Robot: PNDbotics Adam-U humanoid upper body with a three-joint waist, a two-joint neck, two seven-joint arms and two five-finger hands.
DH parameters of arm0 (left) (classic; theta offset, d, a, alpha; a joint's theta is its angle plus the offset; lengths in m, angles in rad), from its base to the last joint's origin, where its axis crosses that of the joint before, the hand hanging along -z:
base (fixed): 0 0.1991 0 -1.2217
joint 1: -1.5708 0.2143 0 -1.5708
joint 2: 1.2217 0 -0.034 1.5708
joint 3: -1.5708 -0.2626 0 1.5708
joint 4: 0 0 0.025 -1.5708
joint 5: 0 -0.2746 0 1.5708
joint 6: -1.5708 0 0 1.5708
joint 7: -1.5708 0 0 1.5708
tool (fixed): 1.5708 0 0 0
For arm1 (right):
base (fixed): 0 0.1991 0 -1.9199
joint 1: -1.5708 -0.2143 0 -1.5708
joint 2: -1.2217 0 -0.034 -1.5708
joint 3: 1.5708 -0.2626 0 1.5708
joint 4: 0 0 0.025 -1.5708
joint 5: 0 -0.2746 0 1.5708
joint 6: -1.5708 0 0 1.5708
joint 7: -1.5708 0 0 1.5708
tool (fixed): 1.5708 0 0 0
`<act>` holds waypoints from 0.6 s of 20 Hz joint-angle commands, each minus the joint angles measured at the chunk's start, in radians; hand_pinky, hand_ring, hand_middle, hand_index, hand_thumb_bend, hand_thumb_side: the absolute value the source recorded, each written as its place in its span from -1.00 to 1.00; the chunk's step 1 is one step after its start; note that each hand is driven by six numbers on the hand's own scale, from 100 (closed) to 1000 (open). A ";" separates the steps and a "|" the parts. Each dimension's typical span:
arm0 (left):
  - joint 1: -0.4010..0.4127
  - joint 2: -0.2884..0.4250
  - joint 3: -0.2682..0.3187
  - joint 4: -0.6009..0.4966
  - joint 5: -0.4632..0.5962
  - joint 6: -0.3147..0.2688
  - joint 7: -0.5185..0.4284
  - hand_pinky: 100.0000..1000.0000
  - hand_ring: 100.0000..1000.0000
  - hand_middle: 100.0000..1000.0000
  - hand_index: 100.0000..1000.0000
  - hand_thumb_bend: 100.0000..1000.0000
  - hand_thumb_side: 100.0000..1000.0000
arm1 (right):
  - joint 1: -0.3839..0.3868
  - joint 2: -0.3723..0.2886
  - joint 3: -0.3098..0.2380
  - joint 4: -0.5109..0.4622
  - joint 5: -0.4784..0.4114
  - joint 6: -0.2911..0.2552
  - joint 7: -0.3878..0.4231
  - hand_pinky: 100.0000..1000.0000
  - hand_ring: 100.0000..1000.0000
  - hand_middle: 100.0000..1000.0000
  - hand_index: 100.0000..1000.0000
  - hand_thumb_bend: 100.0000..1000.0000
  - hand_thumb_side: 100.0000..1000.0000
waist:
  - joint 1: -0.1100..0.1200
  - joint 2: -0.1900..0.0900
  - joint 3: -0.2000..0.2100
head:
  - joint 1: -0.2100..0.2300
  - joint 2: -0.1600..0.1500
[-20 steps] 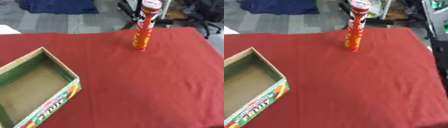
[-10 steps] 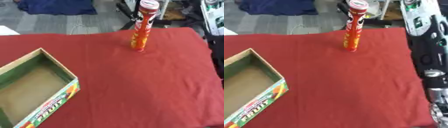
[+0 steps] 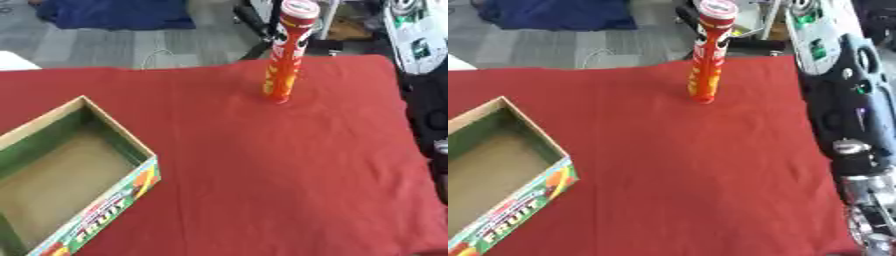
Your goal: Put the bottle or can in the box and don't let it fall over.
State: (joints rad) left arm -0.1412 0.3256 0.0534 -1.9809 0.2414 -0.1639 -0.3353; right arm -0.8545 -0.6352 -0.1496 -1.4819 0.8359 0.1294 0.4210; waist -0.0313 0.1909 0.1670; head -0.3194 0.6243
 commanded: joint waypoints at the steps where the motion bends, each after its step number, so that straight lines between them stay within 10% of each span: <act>1: -0.012 0.022 0.001 -0.019 -0.001 0.000 -0.004 -0.38 0.67 0.23 0.33 -1.00 0.26 | -0.025 -0.011 0.002 -0.001 0.023 -0.013 -0.002 0.59 0.71 0.71 0.93 -1.00 0.79 | 0.001 -0.020 0.001 | 0.000 0.004; 12: -0.014 0.019 -0.001 -0.019 -0.010 0.006 -0.009 -0.39 0.67 0.23 0.33 -1.00 0.27 | -0.029 0.004 0.015 0.026 0.044 -0.058 0.007 0.59 0.72 0.74 0.92 -1.00 0.86 | -0.005 -0.009 0.009 | -0.038 -0.052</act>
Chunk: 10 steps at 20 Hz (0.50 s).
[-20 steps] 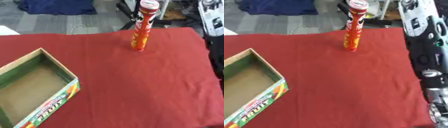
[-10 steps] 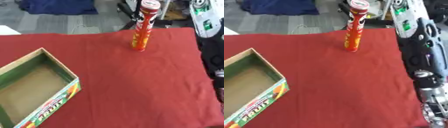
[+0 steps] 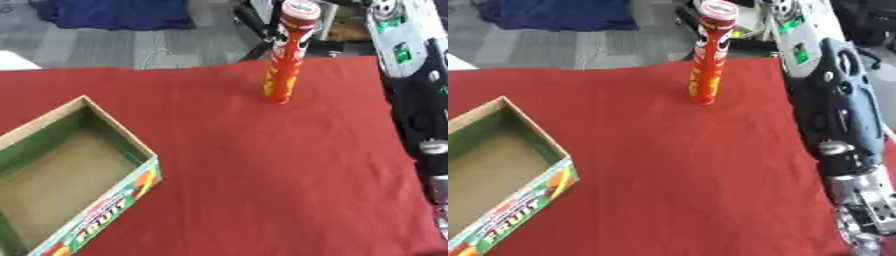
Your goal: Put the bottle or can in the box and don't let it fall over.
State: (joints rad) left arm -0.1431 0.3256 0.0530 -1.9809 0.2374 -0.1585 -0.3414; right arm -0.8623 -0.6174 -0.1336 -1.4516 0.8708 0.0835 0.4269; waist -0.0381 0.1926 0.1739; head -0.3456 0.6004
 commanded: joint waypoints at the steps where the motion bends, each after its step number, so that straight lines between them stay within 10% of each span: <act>1: -0.012 0.018 0.000 -0.019 -0.007 0.001 -0.003 -0.39 0.67 0.23 0.33 -1.00 0.27 | -0.020 -0.011 0.001 -0.004 0.010 -0.016 0.002 0.59 0.73 0.75 0.92 -1.00 0.88 | 0.002 -0.009 0.002 | -0.012 -0.042; 10: -0.012 0.014 -0.001 -0.019 -0.008 -0.002 -0.003 -0.39 0.68 0.23 0.33 -1.00 0.27 | -0.009 0.016 0.008 -0.018 0.012 -0.038 0.022 0.62 0.74 0.76 0.93 -1.00 0.91 | 0.008 -0.004 0.005 | -0.011 -0.114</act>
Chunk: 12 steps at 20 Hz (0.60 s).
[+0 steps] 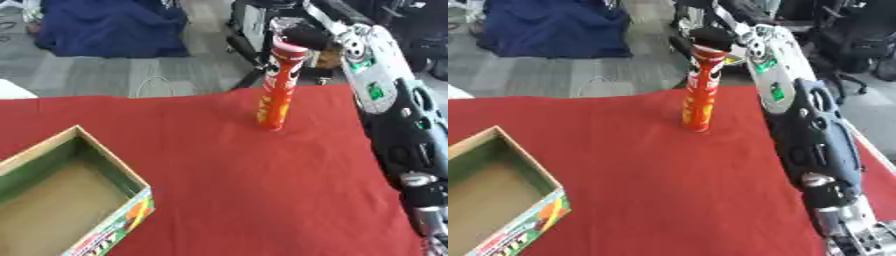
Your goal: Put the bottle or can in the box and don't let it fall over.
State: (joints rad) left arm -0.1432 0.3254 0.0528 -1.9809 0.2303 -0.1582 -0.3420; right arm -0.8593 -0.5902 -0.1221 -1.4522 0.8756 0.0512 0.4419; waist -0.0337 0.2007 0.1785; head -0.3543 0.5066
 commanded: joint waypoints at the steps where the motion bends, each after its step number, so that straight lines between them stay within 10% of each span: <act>1: -0.012 0.014 -0.001 -0.019 -0.001 -0.003 -0.003 -0.39 0.68 0.23 0.33 -1.00 0.27 | -0.011 -0.008 -0.003 -0.016 0.011 -0.008 0.010 0.62 0.74 0.76 0.93 -1.00 0.92 | 0.004 -0.012 0.001 | -0.004 -0.021; 12: -0.015 0.015 -0.003 -0.019 -0.006 -0.006 -0.007 -0.39 0.68 0.23 0.33 -1.00 0.28 | -0.021 -0.001 -0.008 -0.012 0.054 -0.005 -0.032 0.61 0.78 0.77 0.94 -1.00 0.88 | 0.005 0.001 0.008 | -0.010 -0.007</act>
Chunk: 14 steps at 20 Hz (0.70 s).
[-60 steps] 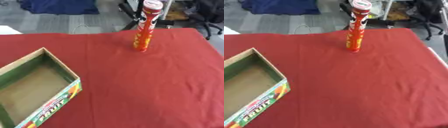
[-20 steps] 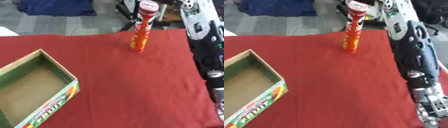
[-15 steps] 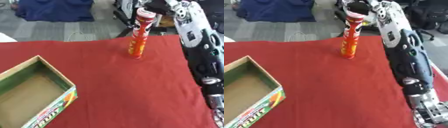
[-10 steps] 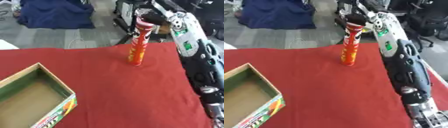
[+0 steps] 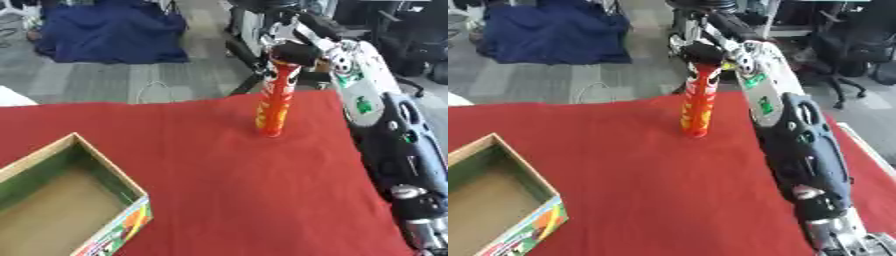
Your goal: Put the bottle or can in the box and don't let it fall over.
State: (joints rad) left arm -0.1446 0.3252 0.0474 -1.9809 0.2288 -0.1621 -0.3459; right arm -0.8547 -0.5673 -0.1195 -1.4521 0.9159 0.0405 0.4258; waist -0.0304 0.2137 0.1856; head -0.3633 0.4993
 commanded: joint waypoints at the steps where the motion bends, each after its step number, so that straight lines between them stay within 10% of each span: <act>1: -0.014 0.016 0.002 -0.019 -0.005 -0.003 -0.003 -0.39 0.68 0.23 0.33 -1.00 0.28 | -0.028 -0.025 -0.010 -0.012 0.018 0.008 -0.020 0.61 0.79 0.77 0.94 -1.00 0.90 | 0.002 -0.010 0.002 | 0.000 0.002; 14: -0.022 0.015 -0.004 -0.019 -0.015 -0.006 -0.010 -0.40 0.69 0.23 0.33 -1.00 0.29 | -0.047 -0.039 -0.008 -0.010 0.051 -0.028 0.006 0.72 0.94 0.84 0.98 -1.00 1.00 | 0.001 0.015 0.005 | 0.006 0.014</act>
State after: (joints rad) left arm -0.1552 0.3251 0.0413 -1.9809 0.2176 -0.1663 -0.3516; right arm -0.8801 -0.5683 -0.1167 -1.4558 0.9564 0.0163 0.4320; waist -0.0314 0.2408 0.1904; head -0.3593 0.5138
